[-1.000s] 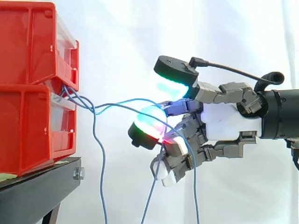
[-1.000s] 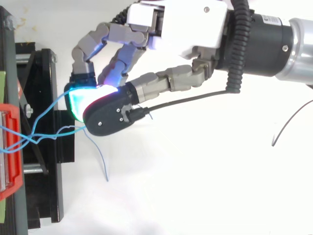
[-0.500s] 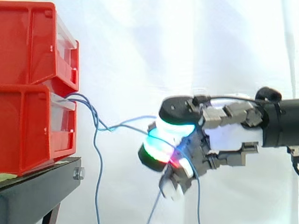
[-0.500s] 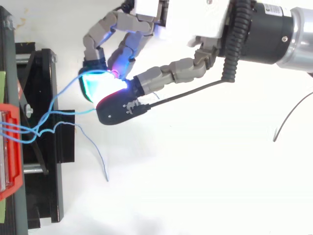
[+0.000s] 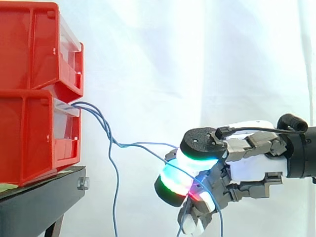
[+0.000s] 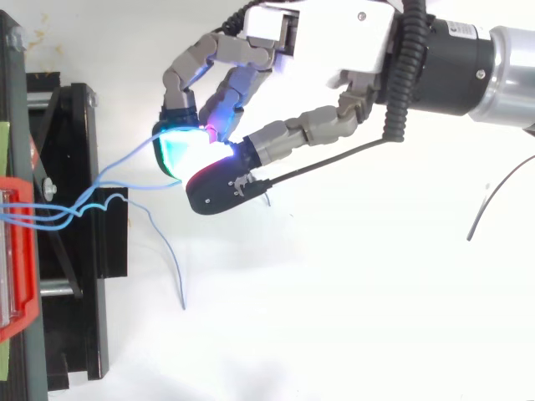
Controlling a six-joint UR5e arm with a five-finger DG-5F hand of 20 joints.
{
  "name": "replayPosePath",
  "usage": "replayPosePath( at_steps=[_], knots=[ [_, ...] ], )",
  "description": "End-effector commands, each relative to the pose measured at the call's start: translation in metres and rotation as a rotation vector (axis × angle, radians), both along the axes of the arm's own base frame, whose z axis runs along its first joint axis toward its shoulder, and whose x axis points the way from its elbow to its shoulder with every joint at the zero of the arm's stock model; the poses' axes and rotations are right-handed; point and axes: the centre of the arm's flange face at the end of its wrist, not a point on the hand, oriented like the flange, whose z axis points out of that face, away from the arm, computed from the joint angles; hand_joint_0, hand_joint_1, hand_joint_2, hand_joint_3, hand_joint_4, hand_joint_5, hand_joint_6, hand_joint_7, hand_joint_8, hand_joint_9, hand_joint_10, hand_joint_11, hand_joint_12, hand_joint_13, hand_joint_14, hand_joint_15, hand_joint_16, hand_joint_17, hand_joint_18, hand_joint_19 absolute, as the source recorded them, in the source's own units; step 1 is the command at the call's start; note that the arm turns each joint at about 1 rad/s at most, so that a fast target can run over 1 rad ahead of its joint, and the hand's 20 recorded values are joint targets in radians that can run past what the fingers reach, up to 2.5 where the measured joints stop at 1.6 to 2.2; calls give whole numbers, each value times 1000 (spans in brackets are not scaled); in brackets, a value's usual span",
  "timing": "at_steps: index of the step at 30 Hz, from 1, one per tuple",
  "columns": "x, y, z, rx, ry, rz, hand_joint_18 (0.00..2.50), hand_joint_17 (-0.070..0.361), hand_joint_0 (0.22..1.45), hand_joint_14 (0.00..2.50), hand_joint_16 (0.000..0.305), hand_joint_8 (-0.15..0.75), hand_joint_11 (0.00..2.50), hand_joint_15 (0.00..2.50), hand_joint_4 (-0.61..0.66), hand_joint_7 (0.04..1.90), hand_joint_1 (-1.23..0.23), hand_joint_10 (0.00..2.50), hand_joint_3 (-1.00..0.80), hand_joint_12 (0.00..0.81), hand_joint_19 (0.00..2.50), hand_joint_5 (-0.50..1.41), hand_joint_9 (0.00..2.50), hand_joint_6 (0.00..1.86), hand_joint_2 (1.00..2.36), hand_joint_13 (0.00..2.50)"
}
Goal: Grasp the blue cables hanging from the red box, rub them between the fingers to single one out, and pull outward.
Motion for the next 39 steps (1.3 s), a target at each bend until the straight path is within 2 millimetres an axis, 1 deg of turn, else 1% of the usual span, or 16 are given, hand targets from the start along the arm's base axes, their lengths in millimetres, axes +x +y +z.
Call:
replayPosePath(
  at_steps=[1, 3, 6, 9, 10, 11, 12, 14, 15, 17, 22, 25, 30, 34, 36, 39],
  knots=[
    [-3, -3, -2, 48, 16, -4, 666, 96, 628, 21, 43, 258, 864, 544, 118, 939, -789, 22, -401, 345, 511, -138, 1098, 892, 1007, 819],
    [-2, -5, -1, 52, 11, -5, 666, 96, 622, 23, 43, 256, 860, 544, 120, 943, -779, 19, -421, 342, 512, -136, 1108, 887, 1006, 819],
    [-2, -13, 3, 52, 5, -8, 665, 96, 614, 21, 43, 257, 860, 545, 118, 961, -764, 21, -429, 342, 514, -133, 1108, 880, 1005, 820],
    [1, -18, 13, 52, -14, -2, 665, 96, 600, 23, 43, 258, 854, 549, 113, 954, -724, 21, -431, 344, 514, -128, 1117, 873, 1004, 825],
    [2, -18, 13, 51, -16, 0, 664, 96, 595, 23, 43, 255, 856, 550, 120, 972, -709, 21, -429, 345, 521, -127, 1121, 867, 1005, 825],
    [3, -19, 16, 51, -22, 3, 666, 97, 583, 22, 43, 257, 844, 547, 117, 971, -672, 22, -435, 346, 520, -127, 1124, 865, 1005, 826],
    [2, -23, 17, 52, -22, 8, 664, 97, 584, 21, 43, 260, 845, 549, 119, 970, -667, 22, -440, 346, 517, -126, 1123, 863, 1004, 826],
    [3, -24, 18, 52, -23, 17, 667, 100, 554, 21, 44, 267, 836, 549, 111, 976, -575, 22, -487, 355, 524, -125, 1128, 848, 1001, 831],
    [2, -25, 17, 54, -20, 22, 667, 100, 554, 21, 44, 270, 838, 549, 114, 978, -573, 22, -490, 355, 524, -125, 1129, 846, 1000, 831],
    [2, -27, 18, 54, -21, 23, 670, 105, 526, 21, 47, 275, 821, 549, 131, 963, -506, 21, -500, 364, 518, -126, 1135, 831, 1000, 834],
    [1, -33, 19, 54, -25, 19, 679, 119, 471, 20, 53, 292, 786, 547, 156, 928, -411, 20, -500, 388, 515, -140, 1098, 808, 1000, 832],
    [6, -35, 29, 53, -42, 34, 685, 124, 457, 21, 55, 298, 776, 541, 169, 914, -375, 17, -500, 395, 511, -145, 1084, 806, 1000, 832],
    [8, -36, 41, 38, -42, 49, 680, 124, 458, 19, 55, 299, 773, 535, 176, 888, -346, 19, -500, 397, 510, -144, 1084, 804, 1000, 831],
    [9, -37, 42, 34, -43, 48, 662, 119, 483, 20, 53, 290, 771, 548, 169, 884, -320, 20, -500, 388, 515, -139, 1076, 790, 1000, 822],
    [9, -37, 44, 32, -46, 48, 648, 115, 506, 20, 51, 286, 781, 547, 158, 903, -329, 20, -500, 381, 527, -136, 1071, 779, 1000, 814],
    [10, -37, 46, 29, -50, 48, 640, 109, 542, 22, 48, 275, 788, 554, 148, 969, -382, 21, -500, 369, 535, -128, 1072, 763, 1000, 811]
  ],
)
